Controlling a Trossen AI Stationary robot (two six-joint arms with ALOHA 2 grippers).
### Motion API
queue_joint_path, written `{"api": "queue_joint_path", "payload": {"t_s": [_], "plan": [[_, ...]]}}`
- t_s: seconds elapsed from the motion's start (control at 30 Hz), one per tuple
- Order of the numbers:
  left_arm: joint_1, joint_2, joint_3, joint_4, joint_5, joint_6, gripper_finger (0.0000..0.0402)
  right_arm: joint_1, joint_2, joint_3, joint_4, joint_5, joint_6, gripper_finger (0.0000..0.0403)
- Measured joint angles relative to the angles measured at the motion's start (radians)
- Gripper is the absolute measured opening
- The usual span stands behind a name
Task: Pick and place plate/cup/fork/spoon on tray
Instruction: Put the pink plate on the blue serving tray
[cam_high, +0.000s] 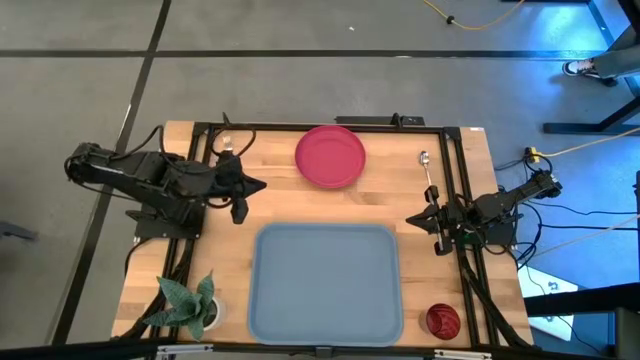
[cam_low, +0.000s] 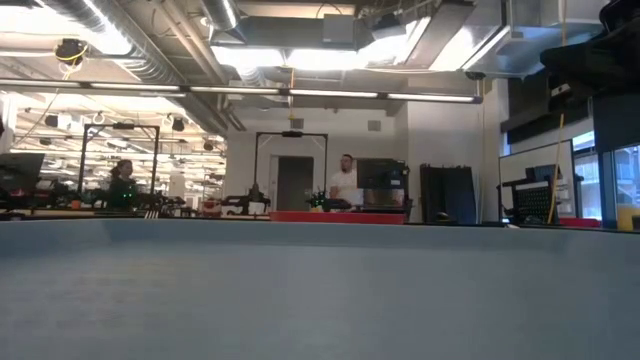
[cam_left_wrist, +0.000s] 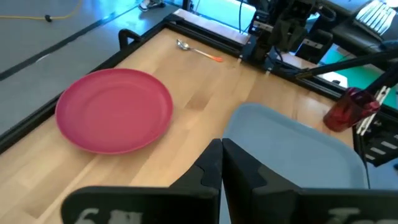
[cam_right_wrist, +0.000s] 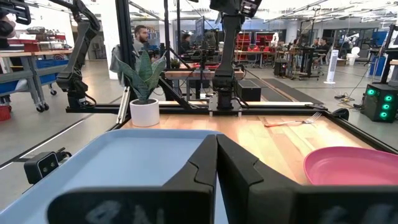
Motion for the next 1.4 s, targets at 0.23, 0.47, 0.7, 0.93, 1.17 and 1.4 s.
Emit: {"api": "queue_joint_path", "payload": {"t_s": [0.23, 0.47, 0.7, 0.93, 1.17, 1.4], "plan": [[0.029, 0.038, 0.000, 0.011, 0.073, -0.038, 0.0009, 0.000, 0.000, 0.000, 0.000, 0.000, 0.000, 0.0016], [0.088, 0.102, 0.000, 0.019, 0.147, -0.079, 0.0055, 0.000, 0.000, 0.000, 0.000, 0.000, -0.019, 0.0016], [0.180, 0.170, 0.000, 0.012, 0.151, -0.026, 0.0074, 0.000, 0.016, 0.037, -0.055, 0.073, -0.079, 0.0016], [0.270, 0.276, 0.000, 0.030, 0.218, 0.112, 0.0075, 0.000, 0.113, 0.183, -0.280, 0.243, 0.105, 0.0016], [0.329, 0.388, 0.000, 0.074, 0.312, 0.292, 0.0075, 0.000, 0.301, 0.283, -0.302, 0.352, 0.222, 0.0016], [0.340, 0.477, 0.000, 0.161, 0.311, 0.581, 0.0075, 0.000, 0.505, 0.386, -0.301, 0.476, 0.236, 0.0016]]}}
